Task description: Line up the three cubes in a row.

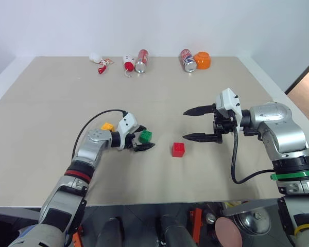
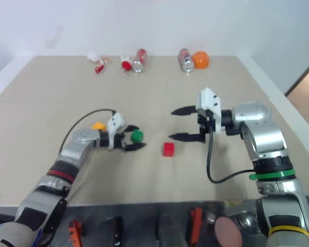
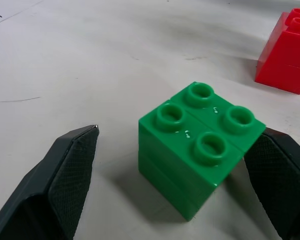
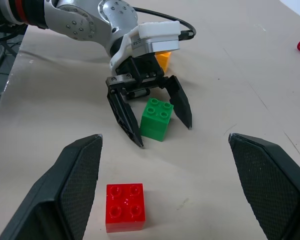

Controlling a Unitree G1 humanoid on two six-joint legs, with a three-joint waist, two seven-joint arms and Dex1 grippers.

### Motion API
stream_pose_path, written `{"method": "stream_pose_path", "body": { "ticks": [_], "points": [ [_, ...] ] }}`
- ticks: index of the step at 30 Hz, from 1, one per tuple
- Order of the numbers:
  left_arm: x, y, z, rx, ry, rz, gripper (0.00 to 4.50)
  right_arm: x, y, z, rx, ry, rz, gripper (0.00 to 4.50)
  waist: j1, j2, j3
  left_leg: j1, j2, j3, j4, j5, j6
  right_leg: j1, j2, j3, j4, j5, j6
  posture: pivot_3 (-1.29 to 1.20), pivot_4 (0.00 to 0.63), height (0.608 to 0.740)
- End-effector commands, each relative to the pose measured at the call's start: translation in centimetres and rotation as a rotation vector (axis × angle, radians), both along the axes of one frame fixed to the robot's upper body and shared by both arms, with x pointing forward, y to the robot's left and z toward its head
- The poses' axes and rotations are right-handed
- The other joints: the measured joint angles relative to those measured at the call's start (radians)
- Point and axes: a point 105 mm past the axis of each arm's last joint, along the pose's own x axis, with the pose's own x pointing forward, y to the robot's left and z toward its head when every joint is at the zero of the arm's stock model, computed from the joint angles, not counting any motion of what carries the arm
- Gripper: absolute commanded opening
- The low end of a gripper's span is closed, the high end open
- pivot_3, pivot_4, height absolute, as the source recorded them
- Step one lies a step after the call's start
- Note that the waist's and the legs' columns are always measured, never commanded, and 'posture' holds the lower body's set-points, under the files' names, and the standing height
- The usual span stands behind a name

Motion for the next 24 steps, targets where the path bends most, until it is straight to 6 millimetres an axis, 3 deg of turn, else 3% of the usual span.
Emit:
{"method": "stream_pose_path", "body": {
  "ticks": [1,16,24],
  "points": [
    [-0.5,0.1,0.5,0.012,-0.01,-0.034,4.47,-0.2,-0.2,1.6,0.017,-0.06,-0.001,4.19,0.0,0.0,0.0,0.0,0.0,0.0,0.0,0.0,0.0,0.0,0.0,0.0,0.0,0.0,0.0,0.0,0.15,0.74],
    [-1.1,1.0,1.5,0.021,0.058,0.049,4.47,-0.2,-0.2,1.6,0.013,-0.061,0.005,4.19,-0.001,0.0,0.0,0.0,0.0,0.0,0.0,0.0,0.0,0.0,0.0,0.0,0.0,0.0,0.0,0.0,0.15,0.74],
    [-3.0,2.1,0.8,0.046,0.158,0.141,4.47,-0.3,-0.3,1.6,0.014,-0.06,0.002,4.19,-0.003,0.0,0.0,0.001,0.0,-0.001,0.0,0.0,0.0,0.0,0.0,0.0,0.001,0.0,0.0,0.0,0.15,0.74]
  ]
}}
